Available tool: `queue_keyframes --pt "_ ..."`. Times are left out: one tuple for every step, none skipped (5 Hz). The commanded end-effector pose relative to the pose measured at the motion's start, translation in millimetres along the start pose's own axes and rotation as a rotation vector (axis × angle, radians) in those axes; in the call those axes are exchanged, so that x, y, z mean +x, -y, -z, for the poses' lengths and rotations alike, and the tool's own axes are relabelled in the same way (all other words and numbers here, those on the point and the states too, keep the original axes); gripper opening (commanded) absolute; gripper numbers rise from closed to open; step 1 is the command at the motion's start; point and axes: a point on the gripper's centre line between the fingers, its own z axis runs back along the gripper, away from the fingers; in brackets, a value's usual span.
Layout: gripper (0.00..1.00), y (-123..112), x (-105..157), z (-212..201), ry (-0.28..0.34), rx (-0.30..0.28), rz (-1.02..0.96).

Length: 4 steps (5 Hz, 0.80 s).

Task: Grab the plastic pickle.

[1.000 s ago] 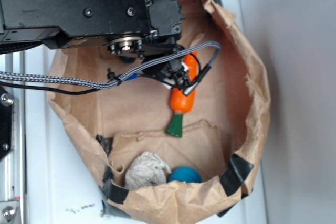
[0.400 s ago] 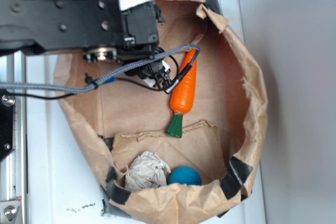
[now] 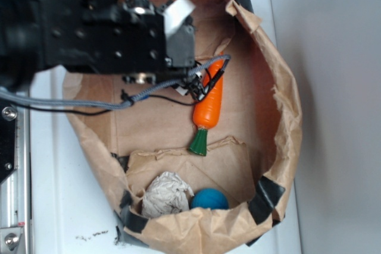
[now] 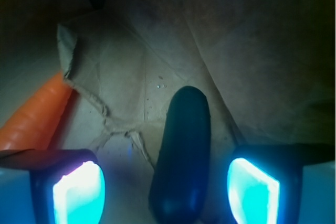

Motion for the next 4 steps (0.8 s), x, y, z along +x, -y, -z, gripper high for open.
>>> queue_keyframes --pt "0.65 6 10 -2 0.078 -0.021 -0.011" --pt "0.0 -3 13 -9 0.106 -0.037 -0.07" --pt "0.0 -7 12 -21 0.143 -0.056 -0.09" --pt "0.0 -8 10 -24 0.162 -0.043 -0.102"
